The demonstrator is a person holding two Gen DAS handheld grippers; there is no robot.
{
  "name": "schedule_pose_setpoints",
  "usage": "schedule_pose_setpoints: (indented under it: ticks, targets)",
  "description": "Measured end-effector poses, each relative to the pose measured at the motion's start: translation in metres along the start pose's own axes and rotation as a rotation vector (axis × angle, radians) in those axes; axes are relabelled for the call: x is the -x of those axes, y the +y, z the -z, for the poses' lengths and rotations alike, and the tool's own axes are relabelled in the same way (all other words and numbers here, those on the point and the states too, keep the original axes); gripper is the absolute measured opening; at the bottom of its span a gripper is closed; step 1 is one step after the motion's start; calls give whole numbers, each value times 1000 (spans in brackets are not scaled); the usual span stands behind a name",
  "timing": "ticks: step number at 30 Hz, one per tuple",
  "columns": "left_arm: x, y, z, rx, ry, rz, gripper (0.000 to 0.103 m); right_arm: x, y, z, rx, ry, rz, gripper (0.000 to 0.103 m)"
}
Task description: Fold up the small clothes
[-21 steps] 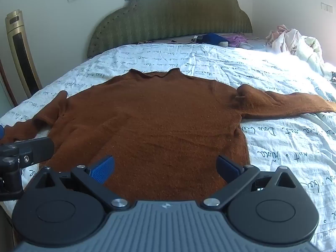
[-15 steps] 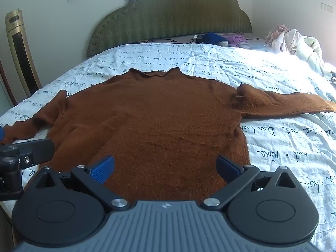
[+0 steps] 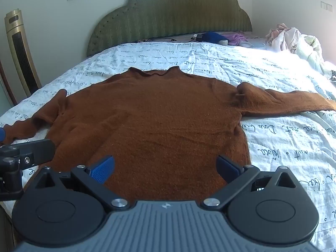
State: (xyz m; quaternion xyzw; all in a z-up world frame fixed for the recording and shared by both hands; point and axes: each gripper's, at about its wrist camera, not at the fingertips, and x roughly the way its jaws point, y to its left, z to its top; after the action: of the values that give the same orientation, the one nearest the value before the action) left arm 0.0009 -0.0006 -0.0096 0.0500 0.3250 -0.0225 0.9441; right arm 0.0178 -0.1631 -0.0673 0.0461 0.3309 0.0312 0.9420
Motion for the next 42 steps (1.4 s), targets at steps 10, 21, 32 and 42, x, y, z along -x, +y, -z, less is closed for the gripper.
schedule_pose_setpoints:
  ticks: [10, 21, 32, 42]
  targets:
    - [-1, -1, 0, -3, 1, 0, 103, -2, -1, 1, -4, 3, 0, 103]
    - [-3, -3, 1, -3, 12, 2, 103, -4, -3, 2, -7, 7, 2, 103]
    - [-7, -7, 1, -9, 18, -3, 103, -8, -7, 4, -13, 16, 1, 103]
    - [-6, -7, 2, -6, 18, -3, 103, -8, -6, 4, -9, 13, 3, 103]
